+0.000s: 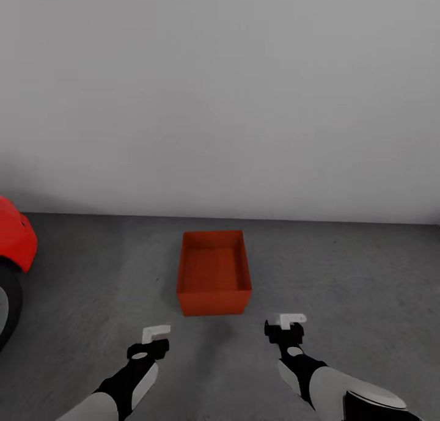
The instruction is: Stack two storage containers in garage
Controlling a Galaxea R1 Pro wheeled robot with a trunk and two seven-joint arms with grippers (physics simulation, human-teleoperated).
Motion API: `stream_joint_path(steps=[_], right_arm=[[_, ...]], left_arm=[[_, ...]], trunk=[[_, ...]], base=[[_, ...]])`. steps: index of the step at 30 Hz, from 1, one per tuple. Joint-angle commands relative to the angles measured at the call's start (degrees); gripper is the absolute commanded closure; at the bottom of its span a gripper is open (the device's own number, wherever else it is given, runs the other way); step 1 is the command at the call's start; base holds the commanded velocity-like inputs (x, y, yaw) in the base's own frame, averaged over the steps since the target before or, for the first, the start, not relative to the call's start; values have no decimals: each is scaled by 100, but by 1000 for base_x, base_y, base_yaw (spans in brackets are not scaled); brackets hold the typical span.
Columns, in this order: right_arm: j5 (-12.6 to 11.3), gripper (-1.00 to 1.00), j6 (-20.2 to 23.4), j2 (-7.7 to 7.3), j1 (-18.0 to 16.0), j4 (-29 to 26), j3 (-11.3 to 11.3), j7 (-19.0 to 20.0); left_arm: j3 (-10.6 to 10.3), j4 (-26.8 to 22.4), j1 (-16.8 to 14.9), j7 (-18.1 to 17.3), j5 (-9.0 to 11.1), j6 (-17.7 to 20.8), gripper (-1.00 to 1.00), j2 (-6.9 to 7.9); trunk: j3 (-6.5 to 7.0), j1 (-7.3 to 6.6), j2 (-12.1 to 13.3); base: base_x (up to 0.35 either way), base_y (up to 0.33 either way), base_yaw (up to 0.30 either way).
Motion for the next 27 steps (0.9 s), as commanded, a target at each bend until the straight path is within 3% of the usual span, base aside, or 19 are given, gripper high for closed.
stream_joint_path(steps=[1,4,5,10,12,14,18,22,27], right_arm=[[-37,-100,181,-256,8,-14,85,19],[-37,-100,454,-431,324,-16,86,44],[-35,-100,540,-489,680,-13,83,47],[-8,-100,623,-529,1805,-5,101,50],[-4,-100,638,-525,2108,-4,104,50],[-6,-100,643,-514,2296,-4,105,47],[-18,-100,646,-481,2883,-8,111,37],[-34,-100,584,-455,3402,-38,115,43],[-45,-100,556,-450,3617,-67,112,204]], left_arm=[[-52,436,-2,27,41,28,-100,78],[-48,1292,-2,-14,114,-5,-100,142],[-49,1620,7,-23,265,-15,-100,153],[-54,1928,43,-42,916,14,-100,208],[-55,1955,51,-52,1074,2,-100,218],[-55,1964,88,-55,1131,-13,-100,222],[-56,1973,690,-71,1171,-39,-100,281],[-60,1973,1244,-569,1154,-56,-100,360],[-63,1973,1400,-955,1174,-74,-100,384]], trunk=[[-5,0,-4],[-5,0,-4],[-5,0,-4],[-5,0,-4],[-5,0,-4],[-5,0,-4],[-5,0,-4],[-2,0,-4],[29,0,-4]], base=[[0,0,0],[0,0,0],[0,0,0],[0,0,0],[0,0,0],[0,0,0],[0,0,0],[0,0,0],[0,0,0]])
